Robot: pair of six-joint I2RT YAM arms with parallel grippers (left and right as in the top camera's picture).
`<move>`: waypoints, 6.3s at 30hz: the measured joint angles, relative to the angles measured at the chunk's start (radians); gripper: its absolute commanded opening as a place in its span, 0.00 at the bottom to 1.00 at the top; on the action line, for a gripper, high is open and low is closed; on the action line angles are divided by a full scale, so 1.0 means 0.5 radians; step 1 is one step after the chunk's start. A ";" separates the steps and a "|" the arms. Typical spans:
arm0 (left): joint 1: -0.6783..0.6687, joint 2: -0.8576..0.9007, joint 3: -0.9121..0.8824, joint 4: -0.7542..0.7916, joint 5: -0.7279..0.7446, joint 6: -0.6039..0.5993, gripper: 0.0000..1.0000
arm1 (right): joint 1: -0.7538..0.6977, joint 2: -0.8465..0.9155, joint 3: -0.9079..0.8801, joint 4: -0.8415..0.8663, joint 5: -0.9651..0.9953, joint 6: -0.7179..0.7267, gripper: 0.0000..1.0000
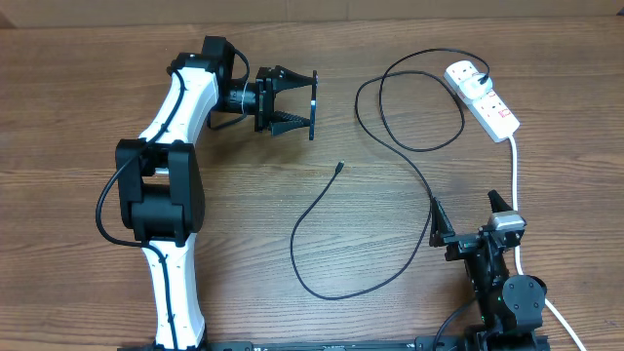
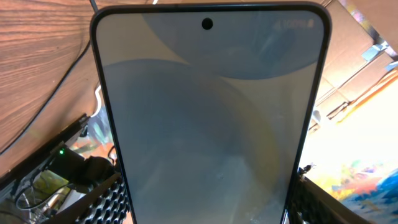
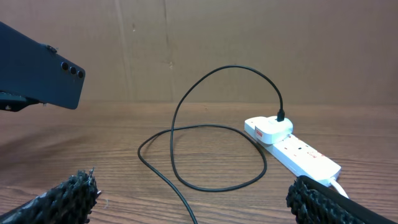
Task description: Plug charger to phone and switch on socket
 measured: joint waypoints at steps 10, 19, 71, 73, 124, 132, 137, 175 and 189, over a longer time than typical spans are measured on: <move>0.006 0.000 0.000 0.000 0.014 -0.033 0.63 | 0.000 -0.004 0.000 0.356 -0.374 0.291 1.00; 0.055 0.000 0.000 0.000 0.014 -0.034 0.64 | 0.001 -0.004 0.009 0.999 -0.960 1.392 1.00; -0.072 0.000 0.005 -0.261 -0.064 -0.037 0.64 | 1.354 3.365 3.388 -1.843 0.828 1.418 0.67; -0.079 0.000 0.005 -0.261 -0.064 -0.037 0.63 | 1.354 3.414 3.389 -1.851 0.834 1.422 0.66; -0.080 0.000 0.005 -0.253 -0.131 -0.035 0.65 | 1.353 3.586 3.389 -1.778 0.935 1.445 0.06; -0.083 0.000 0.005 -0.254 -0.144 -0.037 0.66 | 1.353 3.586 3.389 -1.798 0.944 1.525 0.04; -0.083 0.000 0.005 -0.253 -0.153 -0.035 0.67 | 1.352 3.586 3.389 -1.810 0.964 1.758 0.04; -0.083 0.000 0.014 -0.117 -0.117 -0.095 0.16 | 1.318 3.586 3.389 -1.757 0.890 3.906 0.04; -0.068 0.000 0.014 -0.117 -0.090 -0.188 0.04 | 1.307 3.586 3.389 -1.730 0.822 4.099 0.06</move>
